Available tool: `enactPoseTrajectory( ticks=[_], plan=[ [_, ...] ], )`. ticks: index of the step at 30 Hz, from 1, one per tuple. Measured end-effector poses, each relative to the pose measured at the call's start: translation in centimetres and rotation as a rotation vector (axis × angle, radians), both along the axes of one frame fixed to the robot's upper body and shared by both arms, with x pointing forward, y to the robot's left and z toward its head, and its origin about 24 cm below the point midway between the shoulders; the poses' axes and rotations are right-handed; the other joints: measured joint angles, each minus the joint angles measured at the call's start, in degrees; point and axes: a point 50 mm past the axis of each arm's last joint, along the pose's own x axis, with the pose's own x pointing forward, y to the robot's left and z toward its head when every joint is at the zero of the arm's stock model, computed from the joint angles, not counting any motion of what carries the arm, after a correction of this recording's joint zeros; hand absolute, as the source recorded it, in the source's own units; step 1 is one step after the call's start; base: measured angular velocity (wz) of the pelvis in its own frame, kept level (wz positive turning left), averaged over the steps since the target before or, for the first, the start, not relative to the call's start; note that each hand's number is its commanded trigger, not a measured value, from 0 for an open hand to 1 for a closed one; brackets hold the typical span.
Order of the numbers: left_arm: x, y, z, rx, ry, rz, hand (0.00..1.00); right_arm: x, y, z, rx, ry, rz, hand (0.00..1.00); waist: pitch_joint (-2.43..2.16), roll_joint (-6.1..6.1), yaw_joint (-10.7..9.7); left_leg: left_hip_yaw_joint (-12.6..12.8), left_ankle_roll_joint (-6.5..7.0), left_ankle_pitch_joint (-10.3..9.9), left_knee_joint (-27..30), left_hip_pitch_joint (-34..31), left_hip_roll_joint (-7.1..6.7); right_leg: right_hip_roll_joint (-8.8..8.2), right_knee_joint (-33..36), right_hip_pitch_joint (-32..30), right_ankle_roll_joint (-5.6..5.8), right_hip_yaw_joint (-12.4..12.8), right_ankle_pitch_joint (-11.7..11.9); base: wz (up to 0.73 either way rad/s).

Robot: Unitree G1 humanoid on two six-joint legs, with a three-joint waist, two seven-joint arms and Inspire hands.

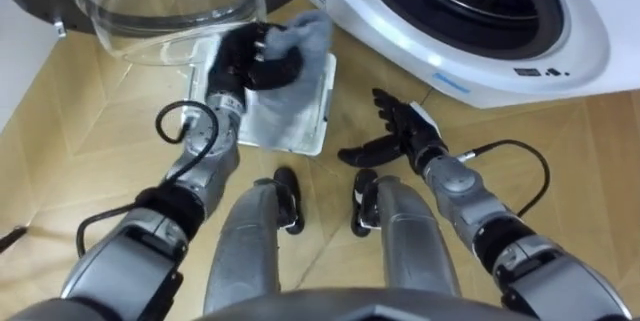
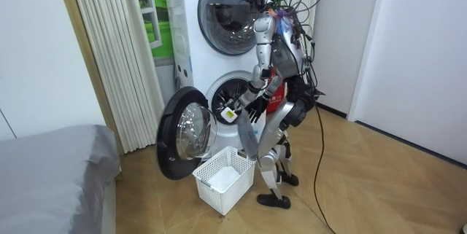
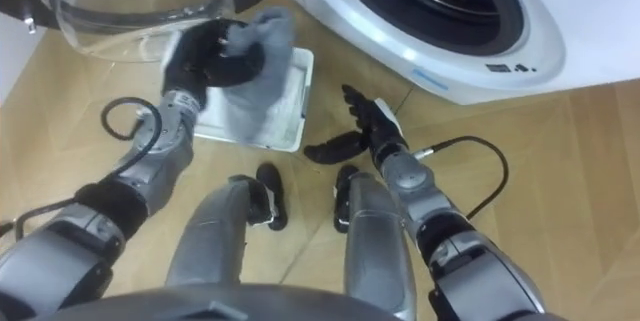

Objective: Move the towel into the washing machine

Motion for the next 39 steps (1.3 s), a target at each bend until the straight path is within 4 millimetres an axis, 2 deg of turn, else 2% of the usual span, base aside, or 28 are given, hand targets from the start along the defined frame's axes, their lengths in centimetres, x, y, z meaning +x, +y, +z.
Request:
enactPoseTrajectory(
  ticks=[3,5,7,16,17,18,19,22,27,29,39],
  plan=[
    [-0.8,-1.4,-0.1,-0.099,0.007,-0.144,1.0,-0.2,0.1,-0.1,0.008,0.016,0.026,0.0,-0.19,0.12,-0.77,-0.28,0.1,0.11,-0.87,2.2,0.01,0.16,-1.43,2.6,0.1,-0.49,0.29,0.03],
    [-0.8,-2.0,0.3,-0.163,-0.003,-0.2,1.0,-0.2,0.1,-0.2,0.006,0.026,0.036,0.0,-0.49,0.38,-0.8,-0.83,0.02,0.22,-0.93,2.45,0.04,0.45,-2.04,3.28,0.09,-0.75,0.69,0.0],
    [-0.9,-2.6,0.8,-0.256,-0.01,-0.252,1.0,-0.5,0.0,-0.4,0.008,0.044,0.038,0.0,-0.5,0.39,-0.69,-1.29,-0.06,0.37,-1.24,2.79,0.29,1.0,-2.9,4.0,0.08,-0.84,1.29,0.0],
    [-0.9,-3.2,1.2,-0.409,0.026,-0.275,1.0,-0.5,0.7,-0.5,0.021,0.064,0.035,0.0,-0.5,0.42,-0.81,-1.27,0.1,0.77,-1.74,2.71,0.15,0.91,-2.93,3.76,0.15,-0.79,1.77,0.0],
    [-0.8,-3.4,1.6,-0.432,0.016,-0.275,1.0,-0.5,0.9,-0.5,0.026,0.062,0.035,0.42,-0.49,0.44,-0.8,-1.22,0.1,0.77,-1.76,2.7,0.16,0.93,-2.93,3.7,0.15,-0.7,1.77,0.0],
    [-0.7,-3.6,1.9,-0.46,0.006,-0.271,1.0,-0.3,0.9,-0.4,0.029,0.057,0.033,0.68,-0.49,0.46,-0.82,-1.19,0.1,0.77,-1.78,2.71,0.16,0.92,-2.92,3.7,0.15,-0.68,1.76,0.0],
    [-0.6,-3.7,2.1,-0.471,0.0,-0.271,1.0,-0.2,0.9,-0.3,0.03,0.054,0.032,1.0,-0.49,0.46,-0.82,-1.19,0.1,0.77,-1.79,2.71,0.15,0.93,-2.92,3.7,0.15,-0.67,1.76,0.0],
    [0.0,-4.0,2.9,-0.505,-0.026,-0.27,1.0,0.2,0.7,-0.1,0.032,0.047,0.014,1.0,-0.49,0.47,-0.81,-1.2,0.1,0.77,-1.8,2.69,0.15,0.95,-2.93,3.7,0.16,-0.66,1.76,0.0],
    [1.1,-5.4,6.3,-0.6,-0.15,-0.306,1.0,0.5,0.3,0.1,0.04,0.038,-0.011,1.0,-0.5,0.48,-0.78,-1.36,0.1,0.78,-1.69,2.38,0.21,1.04,-3.13,3.78,0.18,-0.83,1.75,0.0],
    [1.3,-5.8,6.8,-0.61,-0.167,-0.317,1.0,0.6,0.4,0.1,0.042,0.034,-0.009,1.0,-0.51,0.48,-0.84,-1.37,0.1,0.78,-1.54,2.35,0.25,1.01,-2.7,3.8,0.21,-0.92,1.74,0.0],
    [1.9,-5.7,7.3,-0.629,-0.179,-0.3,1.0,0.7,0.5,0.3,0.042,0.025,-0.004,1.0,-0.52,0.46,-1.35,-1.7,0.26,1.15,-1.54,2.32,-0.06,0.63,-2.64,3.91,0.18,-1.46,1.63,0.03]
  ],
)
